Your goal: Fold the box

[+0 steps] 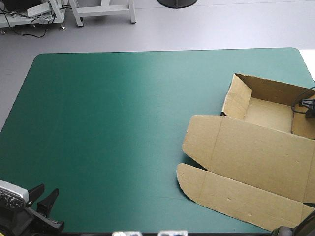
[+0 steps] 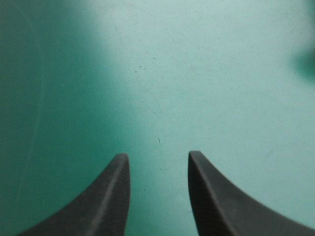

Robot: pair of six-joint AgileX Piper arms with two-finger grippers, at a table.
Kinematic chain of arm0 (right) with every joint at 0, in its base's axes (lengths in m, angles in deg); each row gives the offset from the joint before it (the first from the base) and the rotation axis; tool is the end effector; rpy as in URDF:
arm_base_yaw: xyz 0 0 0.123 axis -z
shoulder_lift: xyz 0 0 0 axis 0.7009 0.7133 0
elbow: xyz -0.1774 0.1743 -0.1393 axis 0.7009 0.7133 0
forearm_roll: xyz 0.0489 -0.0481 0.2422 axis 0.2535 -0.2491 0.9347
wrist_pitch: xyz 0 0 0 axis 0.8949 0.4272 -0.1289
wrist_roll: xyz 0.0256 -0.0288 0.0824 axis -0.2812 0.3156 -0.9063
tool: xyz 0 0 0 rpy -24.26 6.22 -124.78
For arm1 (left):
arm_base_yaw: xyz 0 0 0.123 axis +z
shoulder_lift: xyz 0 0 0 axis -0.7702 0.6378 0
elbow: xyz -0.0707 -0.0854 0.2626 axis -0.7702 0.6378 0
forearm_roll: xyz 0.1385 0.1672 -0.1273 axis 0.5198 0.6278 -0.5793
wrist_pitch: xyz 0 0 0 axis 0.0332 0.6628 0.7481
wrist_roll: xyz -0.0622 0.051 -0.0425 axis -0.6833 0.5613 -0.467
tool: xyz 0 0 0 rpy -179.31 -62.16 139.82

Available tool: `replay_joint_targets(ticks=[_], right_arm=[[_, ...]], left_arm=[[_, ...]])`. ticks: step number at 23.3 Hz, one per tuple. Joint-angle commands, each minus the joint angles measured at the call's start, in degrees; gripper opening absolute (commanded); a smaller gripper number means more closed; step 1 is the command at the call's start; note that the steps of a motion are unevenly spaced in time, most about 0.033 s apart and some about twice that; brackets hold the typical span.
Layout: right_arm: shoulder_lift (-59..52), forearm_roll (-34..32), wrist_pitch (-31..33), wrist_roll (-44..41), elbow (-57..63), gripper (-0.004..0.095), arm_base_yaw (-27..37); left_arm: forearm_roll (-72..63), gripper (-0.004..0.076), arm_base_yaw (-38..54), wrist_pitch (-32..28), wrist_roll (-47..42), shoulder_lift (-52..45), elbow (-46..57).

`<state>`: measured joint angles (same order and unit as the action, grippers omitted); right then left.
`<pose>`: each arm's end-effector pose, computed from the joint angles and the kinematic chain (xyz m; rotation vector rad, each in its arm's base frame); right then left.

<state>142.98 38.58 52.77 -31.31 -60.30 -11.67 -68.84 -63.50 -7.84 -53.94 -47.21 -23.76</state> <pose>0.3438 -0.1947 0.2643 0.3234 2.6921 0.1085 0.0002 -0.0035 0.3368 0.3236 2.0905 -0.1402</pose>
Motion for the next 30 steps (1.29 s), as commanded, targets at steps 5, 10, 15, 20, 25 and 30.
replay_joint_targets(ticks=[5, 10, 15, 20, 25, 30], right_arm=[[-2.9, 3.4, 8.6, -0.4, -14.7, 0.0339, 0.2], [-10.2, 7.5, 12.8, 0.6, -20.7, 0.0142, 0.2], [-22.8, 11.2, 14.3, 0.6, -20.7, -0.0023, 0.2], [-40.7, 12.4, 14.3, 0.6, -19.5, -0.0024, 0.2], [-57.6, 10.6, 14.3, 1.4, -10.1, -0.0024, 0.2], [-73.8, 4.8, 7.9, 0.2, 7.7, -0.0024, 0.2]], left_arm=[[0.1, 0.0279, -0.1, -4.1, -0.3, 1.0, -1.2], [1.3, 0.0279, -0.1, -4.3, -0.3, 1.0, -1.2], [1.6, 0.0279, -0.1, -5.0, 0.1, 1.0, -1.2], [2.9, 0.0279, -0.1, -11.0, 0.1, 1.0, -1.2], [3.6, 0.0279, -0.1, -11.8, 0.1, 1.0, -1.2], [5.8, 0.0279, -0.1, -11.8, 1.2, 1.0, -1.2]])
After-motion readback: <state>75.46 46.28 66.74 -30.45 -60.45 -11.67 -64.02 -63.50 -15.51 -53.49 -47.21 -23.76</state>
